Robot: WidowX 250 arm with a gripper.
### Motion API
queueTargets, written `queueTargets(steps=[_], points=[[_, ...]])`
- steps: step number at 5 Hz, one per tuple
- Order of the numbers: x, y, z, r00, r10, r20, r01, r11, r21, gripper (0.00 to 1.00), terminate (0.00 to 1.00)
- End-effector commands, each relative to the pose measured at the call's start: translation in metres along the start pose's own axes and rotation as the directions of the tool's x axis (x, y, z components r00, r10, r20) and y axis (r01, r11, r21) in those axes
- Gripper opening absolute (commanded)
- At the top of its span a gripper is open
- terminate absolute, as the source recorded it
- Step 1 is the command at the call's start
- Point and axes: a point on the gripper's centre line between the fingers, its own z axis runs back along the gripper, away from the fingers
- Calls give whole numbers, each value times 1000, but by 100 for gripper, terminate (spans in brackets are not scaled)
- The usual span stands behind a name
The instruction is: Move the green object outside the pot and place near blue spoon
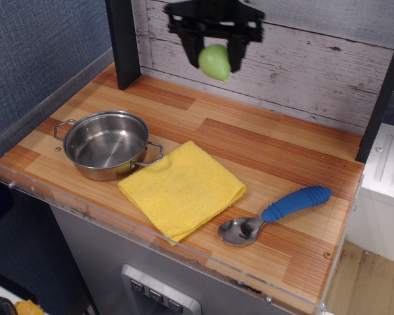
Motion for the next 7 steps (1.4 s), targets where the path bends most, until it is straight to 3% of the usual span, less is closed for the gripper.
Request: queueTargets(steps=[1,4,7], points=[[-4,-35,-32,989,-149,-9,149,989,-18,0,0],[-32,-81,-61,953,-300,-42,296,952,-79,0,0],[-45,-80,-73,925,-376,-52,369,923,-112,0,0]])
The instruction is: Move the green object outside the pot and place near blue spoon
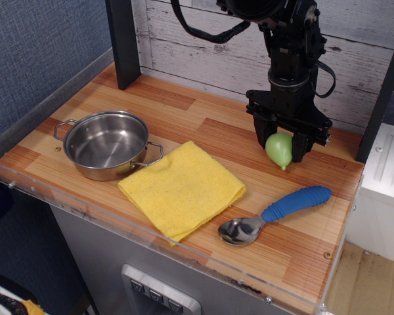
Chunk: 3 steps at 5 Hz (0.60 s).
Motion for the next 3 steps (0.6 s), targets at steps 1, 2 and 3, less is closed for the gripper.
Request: queueTargets(steps=[1,2,3], points=[[-7,8,14,1000,-18,-2,18,1000,-23,100,0],[-9,11,16,1000,13,-5,-13,1000,-21,100,0],[-11,14,17,1000,29,-9,-30,999,-23,100,0]])
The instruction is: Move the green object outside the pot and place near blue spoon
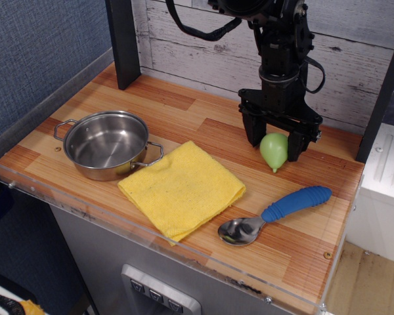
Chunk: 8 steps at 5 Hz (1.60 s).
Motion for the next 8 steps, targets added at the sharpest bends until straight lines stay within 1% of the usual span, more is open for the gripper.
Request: queueTargets(steps=[1,2,3,4,5,6,7,8], points=[[-8,3,19,999,15,39,-15,1000,5,100,0],[-7,3,24,999,14,51,-14,1000,1,100,0],[-6,0,39,995,24,98,-21,999,-31,100,0],[-6,-7,58,991,27,130,-17,997,-73,100,0],[-6,-11,83,984,20,177,-7,997,-73,100,0],[-11,-6,108,976,49,210,-32,996,-83,100,0],[-20,4,133,965,92,247,-78,995,-69,100,0],[-31,15,153,960,119,253,-113,993,-37,100,0]])
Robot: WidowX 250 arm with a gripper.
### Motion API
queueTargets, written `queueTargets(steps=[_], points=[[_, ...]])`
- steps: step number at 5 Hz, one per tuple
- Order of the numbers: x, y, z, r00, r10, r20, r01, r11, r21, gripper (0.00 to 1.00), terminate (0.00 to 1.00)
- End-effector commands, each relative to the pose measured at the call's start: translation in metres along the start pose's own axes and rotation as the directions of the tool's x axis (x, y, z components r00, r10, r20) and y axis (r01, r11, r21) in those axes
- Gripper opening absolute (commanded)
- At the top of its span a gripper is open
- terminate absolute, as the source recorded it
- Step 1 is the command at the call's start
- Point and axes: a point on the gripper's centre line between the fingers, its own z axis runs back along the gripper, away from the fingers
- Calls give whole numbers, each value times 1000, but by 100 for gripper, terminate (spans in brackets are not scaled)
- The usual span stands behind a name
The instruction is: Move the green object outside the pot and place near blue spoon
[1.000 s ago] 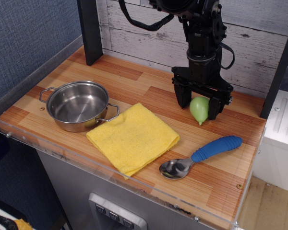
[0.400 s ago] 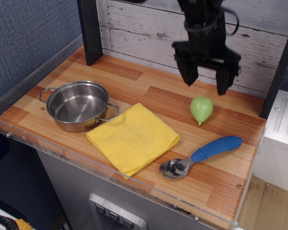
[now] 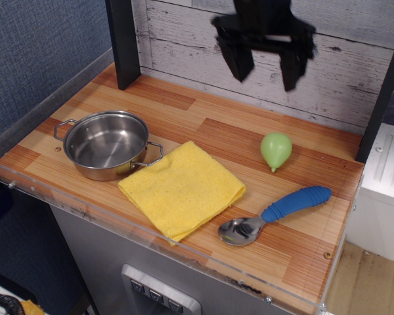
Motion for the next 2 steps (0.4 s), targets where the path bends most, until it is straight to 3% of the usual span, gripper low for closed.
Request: queueTargets(steps=[1,2], points=[[-23,14,51,997,10,73,-17,995,100,100,0],[-23,14,51,997,10,73,-17,995,100,100,100]])
